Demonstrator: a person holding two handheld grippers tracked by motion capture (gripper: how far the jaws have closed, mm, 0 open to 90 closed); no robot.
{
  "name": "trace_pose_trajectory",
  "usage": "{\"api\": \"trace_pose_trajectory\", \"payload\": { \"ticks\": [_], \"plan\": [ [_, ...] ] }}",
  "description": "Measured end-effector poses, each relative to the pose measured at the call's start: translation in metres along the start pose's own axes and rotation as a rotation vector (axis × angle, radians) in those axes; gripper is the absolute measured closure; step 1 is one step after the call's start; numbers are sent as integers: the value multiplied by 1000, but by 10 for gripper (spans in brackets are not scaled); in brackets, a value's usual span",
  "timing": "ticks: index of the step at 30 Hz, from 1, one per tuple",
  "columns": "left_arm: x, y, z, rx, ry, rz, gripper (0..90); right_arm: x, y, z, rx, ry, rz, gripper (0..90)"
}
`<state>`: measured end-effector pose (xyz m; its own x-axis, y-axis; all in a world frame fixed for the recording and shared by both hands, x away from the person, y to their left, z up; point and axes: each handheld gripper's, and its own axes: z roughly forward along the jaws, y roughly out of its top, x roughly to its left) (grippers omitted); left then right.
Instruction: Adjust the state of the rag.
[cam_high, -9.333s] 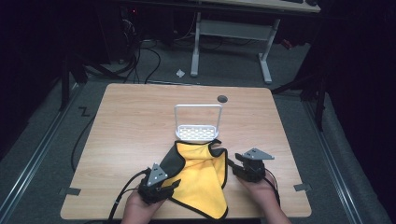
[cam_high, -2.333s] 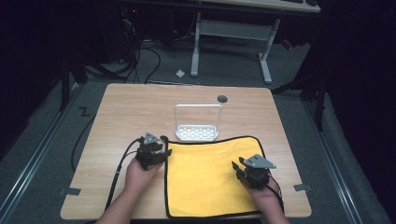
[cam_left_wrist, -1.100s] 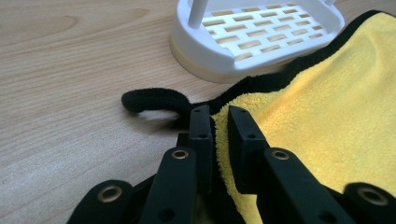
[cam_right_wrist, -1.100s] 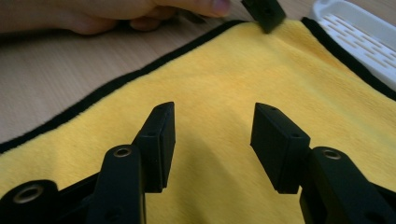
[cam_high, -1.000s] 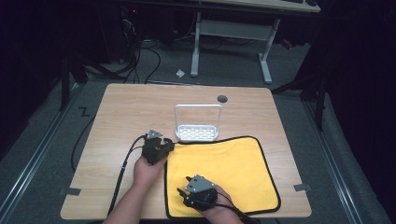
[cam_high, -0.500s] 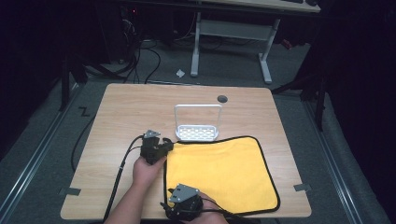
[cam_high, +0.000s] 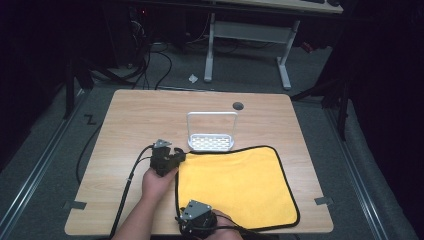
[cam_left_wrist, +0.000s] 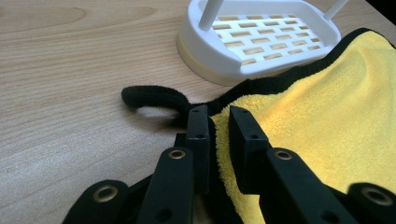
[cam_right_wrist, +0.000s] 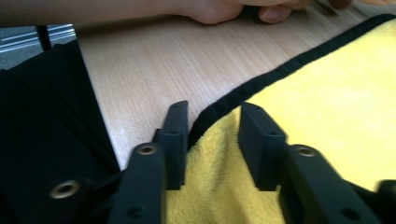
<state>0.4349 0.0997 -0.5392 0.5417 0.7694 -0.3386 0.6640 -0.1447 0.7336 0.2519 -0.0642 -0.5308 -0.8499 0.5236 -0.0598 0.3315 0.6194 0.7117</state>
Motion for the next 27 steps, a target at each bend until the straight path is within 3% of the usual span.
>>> {"api": "trace_pose_trajectory", "payload": {
  "ticks": [6, 13, 19, 24, 27],
  "plan": [
    [0, 0, 0, -1, -1, 1, 783, -3, -1, -1, -11, -27, -5, 825],
    [0, -1, -3, -19, 2, -2, 801, -4, 4, -16, -85, -38, -10, 832],
    [1, -3, -12, -72, -20, -14, 830, -4, 11, -28, -148, -42, -9, 832],
    [5, -3, -19, -112, -53, -82, 843, -2, 22, -31, -173, -47, -22, 831],
    [6, -3, -27, -132, -62, -93, 843, 1, 29, -31, -192, -45, -20, 831]
  ]
}}
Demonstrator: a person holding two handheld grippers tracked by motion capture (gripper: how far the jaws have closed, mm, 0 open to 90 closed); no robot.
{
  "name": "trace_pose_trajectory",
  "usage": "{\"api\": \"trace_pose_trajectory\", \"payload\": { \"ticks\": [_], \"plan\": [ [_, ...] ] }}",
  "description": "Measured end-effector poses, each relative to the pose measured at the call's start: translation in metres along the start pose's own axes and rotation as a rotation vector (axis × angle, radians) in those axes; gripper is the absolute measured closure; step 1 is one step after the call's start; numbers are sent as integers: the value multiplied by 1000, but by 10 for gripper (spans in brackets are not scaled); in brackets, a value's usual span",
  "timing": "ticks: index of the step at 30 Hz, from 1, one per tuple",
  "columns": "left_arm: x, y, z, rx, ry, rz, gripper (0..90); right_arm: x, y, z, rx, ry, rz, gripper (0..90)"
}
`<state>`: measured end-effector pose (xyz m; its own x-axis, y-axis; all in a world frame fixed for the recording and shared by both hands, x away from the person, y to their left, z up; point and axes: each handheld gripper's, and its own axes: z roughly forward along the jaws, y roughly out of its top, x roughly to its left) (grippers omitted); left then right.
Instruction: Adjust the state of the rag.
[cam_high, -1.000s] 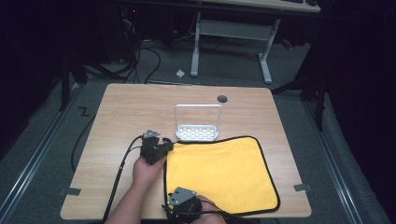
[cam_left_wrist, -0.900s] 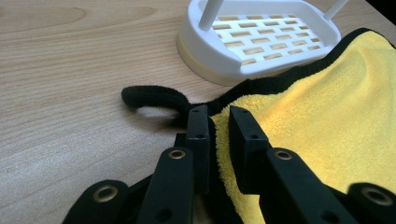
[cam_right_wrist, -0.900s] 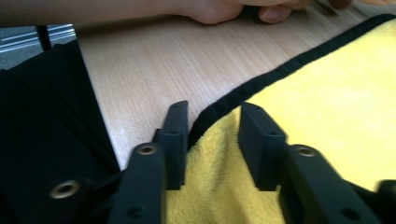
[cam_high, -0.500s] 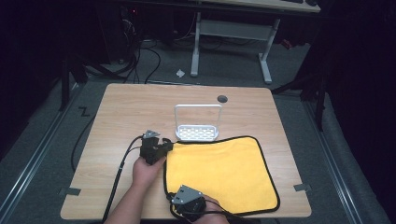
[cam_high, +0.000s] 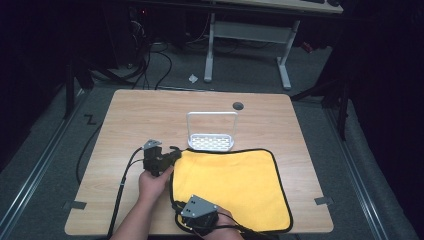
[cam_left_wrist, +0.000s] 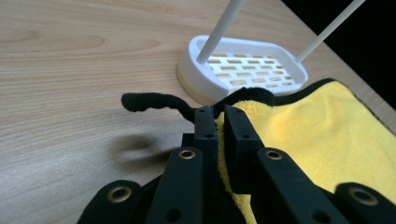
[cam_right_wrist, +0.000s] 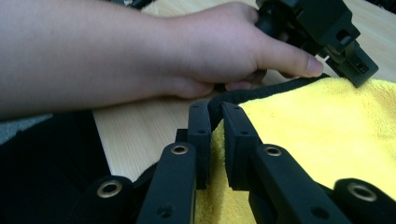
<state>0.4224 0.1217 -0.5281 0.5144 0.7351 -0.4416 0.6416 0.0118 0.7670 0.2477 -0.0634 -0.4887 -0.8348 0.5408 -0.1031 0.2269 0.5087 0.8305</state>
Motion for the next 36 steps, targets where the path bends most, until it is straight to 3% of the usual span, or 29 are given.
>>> {"api": "trace_pose_trajectory", "payload": {
  "ticks": [4, 12, 18, 22, 25, 27, 36],
  "plan": [
    [7, 3, -12, -24, 12, -11, 842, 6, 11, 5, -19, 3, -15, 831],
    [32, 7, -46, -36, 82, -33, 844, 14, 36, 24, -50, 36, -39, 831],
    [42, 10, -78, -58, 135, -40, 843, 36, 57, 41, -65, 76, -78, 831],
    [43, 17, -94, -78, 161, -33, 843, 41, 68, 43, -91, 88, -90, 831],
    [38, 20, -93, -72, 193, -40, 843, 40, 70, 41, -97, 83, -91, 831],
    [29, 21, -85, -59, 199, -21, 842, 35, 67, 37, -95, 69, -89, 830],
    [-18, 28, -42, -65, 161, 16, 841, 8, 30, -3, -95, -2, -36, 830]
  ]
}}
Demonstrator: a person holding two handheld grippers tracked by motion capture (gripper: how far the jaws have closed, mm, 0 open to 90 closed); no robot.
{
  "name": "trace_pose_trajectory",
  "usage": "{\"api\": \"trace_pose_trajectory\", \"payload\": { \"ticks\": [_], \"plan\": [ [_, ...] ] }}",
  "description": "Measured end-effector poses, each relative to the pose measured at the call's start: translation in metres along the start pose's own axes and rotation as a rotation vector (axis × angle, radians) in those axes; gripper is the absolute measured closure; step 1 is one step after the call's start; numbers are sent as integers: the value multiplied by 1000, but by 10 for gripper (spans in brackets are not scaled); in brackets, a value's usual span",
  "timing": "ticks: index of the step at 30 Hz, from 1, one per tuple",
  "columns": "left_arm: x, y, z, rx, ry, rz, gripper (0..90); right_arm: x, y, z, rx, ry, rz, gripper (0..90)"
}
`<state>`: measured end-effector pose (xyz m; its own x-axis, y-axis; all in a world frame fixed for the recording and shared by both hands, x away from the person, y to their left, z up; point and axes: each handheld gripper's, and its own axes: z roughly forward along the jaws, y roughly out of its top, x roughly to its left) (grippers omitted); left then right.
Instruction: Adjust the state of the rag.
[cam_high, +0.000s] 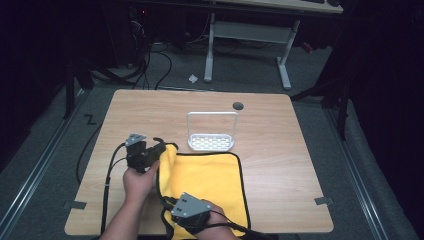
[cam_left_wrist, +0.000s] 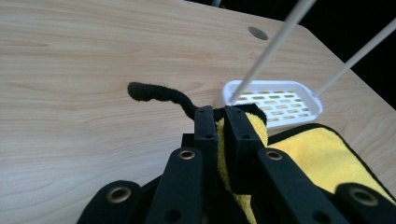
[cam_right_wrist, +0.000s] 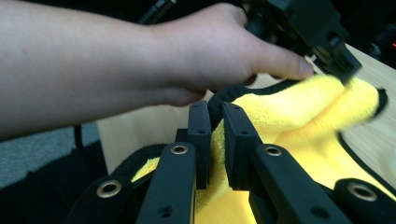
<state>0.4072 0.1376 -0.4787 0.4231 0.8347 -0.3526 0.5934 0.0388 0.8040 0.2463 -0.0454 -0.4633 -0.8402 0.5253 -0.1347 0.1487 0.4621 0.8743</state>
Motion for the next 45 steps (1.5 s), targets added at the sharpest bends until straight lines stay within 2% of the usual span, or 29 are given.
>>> {"api": "trace_pose_trajectory", "payload": {
  "ticks": [4, 7, 9, 15, 20, 29, 33, 39, 41, 45],
  "plan": [
    [-19, 0, 16, 4, -11, 0, 840, -14, -22, -20, 12, -45, 34, 830],
    [-34, -2, 29, 20, -10, 23, 839, -24, -37, -34, 32, -79, 56, 828],
    [-43, -3, 37, 27, -10, 22, 838, -31, -45, -42, 38, -98, 70, 828],
    [-63, -5, 56, 33, -7, 18, 837, -48, -66, -61, 76, -139, 84, 826],
    [-77, -5, 69, 41, -24, 21, 836, -58, -82, -72, 99, -164, 120, 825],
    [-99, -3, 82, 42, -59, 21, 832, -62, -94, -91, 96, -188, 167, 822],
    [-107, -2, 88, 59, -58, 45, 827, -59, -98, -95, 106, -193, 169, 817],
    [-115, -5, 102, 84, -66, 52, 822, -57, -102, -100, 122, -207, 167, 813],
    [-118, -6, 106, 93, -70, 53, 822, -57, -102, -103, 110, -216, 149, 808],
    [-125, -9, 114, 103, -91, 53, 819, -59, -101, -106, 98, -215, 163, 740]
  ]
}}
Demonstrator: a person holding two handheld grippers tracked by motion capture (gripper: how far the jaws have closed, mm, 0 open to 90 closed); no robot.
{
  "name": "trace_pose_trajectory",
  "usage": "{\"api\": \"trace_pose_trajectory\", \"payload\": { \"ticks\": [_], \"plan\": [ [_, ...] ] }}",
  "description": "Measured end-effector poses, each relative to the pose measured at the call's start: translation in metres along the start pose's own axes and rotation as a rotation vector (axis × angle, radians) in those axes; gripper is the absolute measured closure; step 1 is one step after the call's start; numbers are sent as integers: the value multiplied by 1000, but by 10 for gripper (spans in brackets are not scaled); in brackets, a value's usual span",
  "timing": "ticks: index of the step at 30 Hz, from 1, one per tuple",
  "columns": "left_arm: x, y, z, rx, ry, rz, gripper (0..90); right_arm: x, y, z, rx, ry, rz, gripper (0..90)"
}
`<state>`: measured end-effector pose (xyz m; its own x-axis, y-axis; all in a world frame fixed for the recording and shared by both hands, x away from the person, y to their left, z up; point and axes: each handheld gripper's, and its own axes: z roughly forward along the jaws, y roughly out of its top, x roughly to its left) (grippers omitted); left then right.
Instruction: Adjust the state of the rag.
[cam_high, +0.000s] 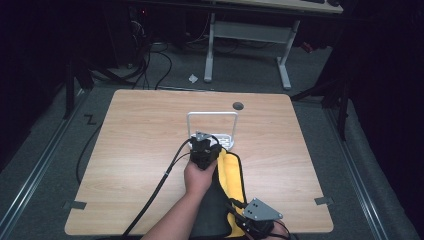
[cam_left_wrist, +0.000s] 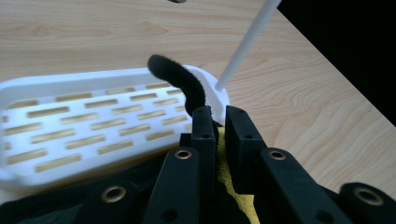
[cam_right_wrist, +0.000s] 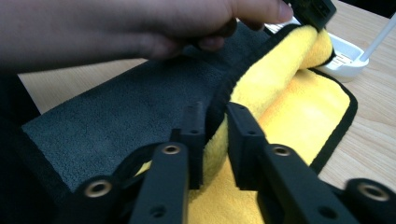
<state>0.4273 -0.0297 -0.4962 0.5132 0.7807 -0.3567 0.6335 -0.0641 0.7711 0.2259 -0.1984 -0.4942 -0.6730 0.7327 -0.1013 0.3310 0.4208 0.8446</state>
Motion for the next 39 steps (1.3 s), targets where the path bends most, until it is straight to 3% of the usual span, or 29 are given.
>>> {"api": "trace_pose_trajectory", "payload": {
  "ticks": [2, 6, 11, 14, 17, 21, 27, 29, 33, 39],
  "plan": [
    [-5, 0, 4, 4, -54, 9, 793, -3, 1, -3, -18, -2, 15, 708],
    [-13, -1, 4, -15, -135, 35, 587, -10, 2, -6, -31, -18, 30, 704],
    [-12, -4, -12, -24, -136, 95, 521, -17, -1, -1, -9, -27, 48, 714],
    [-2, -7, -27, -31, -100, 136, 528, -22, -3, 3, 4, -32, 63, 718],
    [17, -13, -35, 22, -12, 193, 584, -26, -3, 5, 12, -41, 76, 717],
    [40, -25, -38, 79, 48, 193, 606, -35, -1, 14, 28, -73, 97, 695],
    [40, -36, -39, 90, 71, 254, 671, -63, 11, 45, 63, -142, 158, 643],
    [40, -37, -36, 94, 74, 259, 695, -72, 15, 57, 79, -136, 184, 648],
    [44, -41, -27, 126, 125, 279, 741, -77, 14, 71, 141, -147, 183, 843],
    [50, -40, -26, 98, 179, 261, 764, -89, -5, 70, 222, -168, 225, 851]
  ]
}}
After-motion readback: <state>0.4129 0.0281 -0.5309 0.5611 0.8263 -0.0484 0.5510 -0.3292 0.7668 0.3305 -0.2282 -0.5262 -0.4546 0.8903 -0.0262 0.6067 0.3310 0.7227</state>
